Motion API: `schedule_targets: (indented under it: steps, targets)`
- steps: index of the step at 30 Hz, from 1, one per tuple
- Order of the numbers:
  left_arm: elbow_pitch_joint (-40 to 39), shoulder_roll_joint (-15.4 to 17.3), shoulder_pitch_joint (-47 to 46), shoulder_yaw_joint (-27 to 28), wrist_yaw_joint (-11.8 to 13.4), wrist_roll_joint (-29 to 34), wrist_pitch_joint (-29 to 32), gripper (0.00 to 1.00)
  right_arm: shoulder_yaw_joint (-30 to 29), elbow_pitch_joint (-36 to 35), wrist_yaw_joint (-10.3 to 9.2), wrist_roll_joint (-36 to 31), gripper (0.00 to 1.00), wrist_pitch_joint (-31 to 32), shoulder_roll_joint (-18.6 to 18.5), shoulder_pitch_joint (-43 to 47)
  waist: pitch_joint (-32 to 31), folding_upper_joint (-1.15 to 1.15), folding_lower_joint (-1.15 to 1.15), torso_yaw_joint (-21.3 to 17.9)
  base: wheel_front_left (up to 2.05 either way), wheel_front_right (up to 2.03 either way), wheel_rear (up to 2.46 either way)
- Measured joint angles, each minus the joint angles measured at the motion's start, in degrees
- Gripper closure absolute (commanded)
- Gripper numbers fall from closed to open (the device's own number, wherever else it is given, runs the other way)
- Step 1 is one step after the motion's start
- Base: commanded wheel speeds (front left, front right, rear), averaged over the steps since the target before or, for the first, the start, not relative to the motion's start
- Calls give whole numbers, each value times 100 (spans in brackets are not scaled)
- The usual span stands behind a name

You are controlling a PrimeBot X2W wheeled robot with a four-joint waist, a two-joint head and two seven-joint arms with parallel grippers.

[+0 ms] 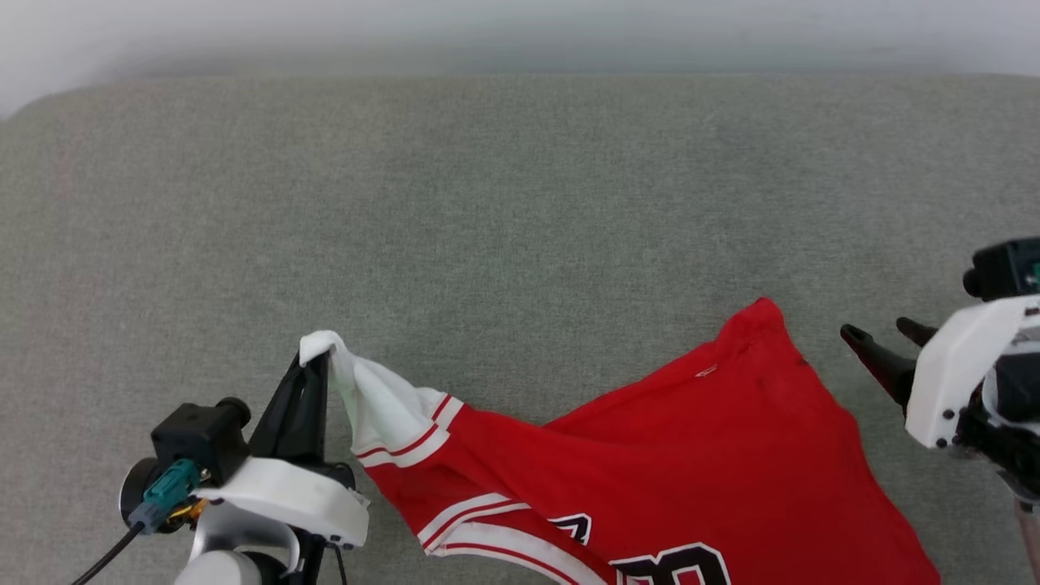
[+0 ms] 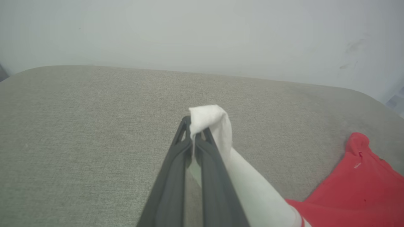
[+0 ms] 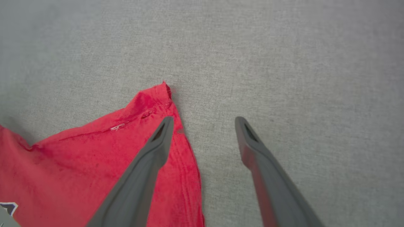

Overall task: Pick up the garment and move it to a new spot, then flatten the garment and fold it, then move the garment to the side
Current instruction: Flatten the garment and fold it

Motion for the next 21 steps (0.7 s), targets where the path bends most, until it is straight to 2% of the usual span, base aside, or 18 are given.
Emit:
schedule_targets:
  steps: [3, 6, 16, 17, 18, 19, 21]
  targets:
    - [3, -57, -194, -79, -49, 43, -34, 100, 242, 159, 0, 13, 0, 786, -71, -460, 222, 0, 0, 127, 0, 0, 0]
    - [19, -121, -371, -147, -102, 79, -83, 100, 525, 316, 0, -49, 0, 1273, -77, -828, 421, 0, 0, 272, 0, 0, 0]
    - [221, -226, -619, -285, -200, 97, -205, 100, 1189, 1245, 0, -3, 0, 1819, -110, -1496, 790, 0, 0, 645, 0, 0, 0]
    - [242, -236, -622, -293, -202, 96, -212, 100, 1191, 1315, 1, 22, 23, 1860, -109, -1528, 790, 0, -1, 659, 0, 0, 0]
    - [263, -244, -623, -299, -208, 93, -216, 100, 1214, 1371, 0, 42, 75, 1893, -108, -1561, 777, 0, 0, 667, 0, 0, 0]
    - [283, -249, -623, -302, -208, 90, -230, 100, 1240, 1411, 0, 44, 100, 1904, -108, -1584, 761, 0, 0, 670, 0, 0, 0]
    - [330, -252, -623, -301, -205, 78, -234, 100, 1272, 1470, 0, 77, 100, 1889, -101, -1592, 711, 0, 0, 666, 0, 0, 0]
